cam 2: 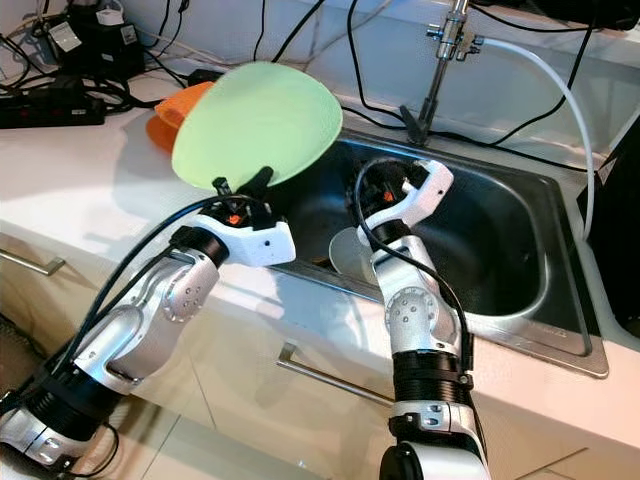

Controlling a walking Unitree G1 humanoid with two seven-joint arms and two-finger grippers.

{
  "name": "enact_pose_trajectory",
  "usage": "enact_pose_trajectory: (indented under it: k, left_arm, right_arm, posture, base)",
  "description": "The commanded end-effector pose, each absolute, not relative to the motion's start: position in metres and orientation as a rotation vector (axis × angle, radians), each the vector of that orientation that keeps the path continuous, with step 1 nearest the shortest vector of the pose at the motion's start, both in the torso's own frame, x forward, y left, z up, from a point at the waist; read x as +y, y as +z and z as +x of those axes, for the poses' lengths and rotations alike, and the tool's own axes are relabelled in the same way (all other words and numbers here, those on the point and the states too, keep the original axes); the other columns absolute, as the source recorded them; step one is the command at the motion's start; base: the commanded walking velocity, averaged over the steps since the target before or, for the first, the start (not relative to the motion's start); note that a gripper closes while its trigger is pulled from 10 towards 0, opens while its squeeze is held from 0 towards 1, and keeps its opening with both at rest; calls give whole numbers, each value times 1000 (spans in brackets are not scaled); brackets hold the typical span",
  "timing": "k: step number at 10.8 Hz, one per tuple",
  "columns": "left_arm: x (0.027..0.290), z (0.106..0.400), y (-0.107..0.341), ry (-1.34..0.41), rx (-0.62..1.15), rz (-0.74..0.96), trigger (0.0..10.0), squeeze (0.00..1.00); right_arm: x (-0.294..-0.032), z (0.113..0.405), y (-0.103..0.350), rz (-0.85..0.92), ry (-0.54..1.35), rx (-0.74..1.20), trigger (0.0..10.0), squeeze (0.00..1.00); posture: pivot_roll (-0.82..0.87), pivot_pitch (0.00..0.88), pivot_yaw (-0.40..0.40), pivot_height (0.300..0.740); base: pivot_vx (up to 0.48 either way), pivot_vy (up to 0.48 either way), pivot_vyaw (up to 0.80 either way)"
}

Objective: Kitchen organization

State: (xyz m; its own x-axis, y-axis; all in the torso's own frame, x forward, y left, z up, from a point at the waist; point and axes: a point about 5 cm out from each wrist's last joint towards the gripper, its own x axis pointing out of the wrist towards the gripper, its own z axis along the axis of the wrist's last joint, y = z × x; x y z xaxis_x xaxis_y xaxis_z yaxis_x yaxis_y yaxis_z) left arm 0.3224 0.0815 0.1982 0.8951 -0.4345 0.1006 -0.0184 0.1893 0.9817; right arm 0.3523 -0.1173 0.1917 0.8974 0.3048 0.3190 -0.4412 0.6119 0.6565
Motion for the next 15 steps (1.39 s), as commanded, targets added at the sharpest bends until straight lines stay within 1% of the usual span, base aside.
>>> enact_pose_trajectory:
  k: [1, 6, 11, 12, 13, 15]
  left_arm:
    - [74, 322, 208, -313, -457, 1370, 10000, 0]
    - [69, 322, 201, -379, -451, 1372, 10000, 0]
    - [63, 317, 201, -428, -488, 1371, 10000, 0]
    - [63, 317, 201, -432, -492, 1372, 10000, 0]
    - [63, 316, 202, -435, -495, 1372, 10000, 0]
    - [61, 315, 202, -444, -506, 1369, 10000, 0]
  right_arm:
    - [-114, 351, 201, 831, 466, -200, 10000, 0]
    - [-109, 351, 200, 855, 496, -168, 10000, 0]
    - [-104, 353, 198, 848, 507, -143, 10000, 0]
    - [-104, 353, 198, 845, 503, -142, 5176, 0]
    - [-104, 354, 198, 845, 493, -143, 0, 0]
    - [-104, 355, 197, 843, 489, -142, 0, 0]
  posture:
    - [239, 3, -43, 740]
    - [246, 3, -45, 740]
    - [254, 0, -50, 740]
    - [254, 0, -50, 740]
    - [255, 0, -50, 740]
    - [256, 0, -51, 740]
  base:
    - [0, 0, 0]
    - [0, 0, 0]
    - [0, 0, 0]
    - [0, 0, 0]
    - [0, 0, 0]
    - [0, 0, 0]
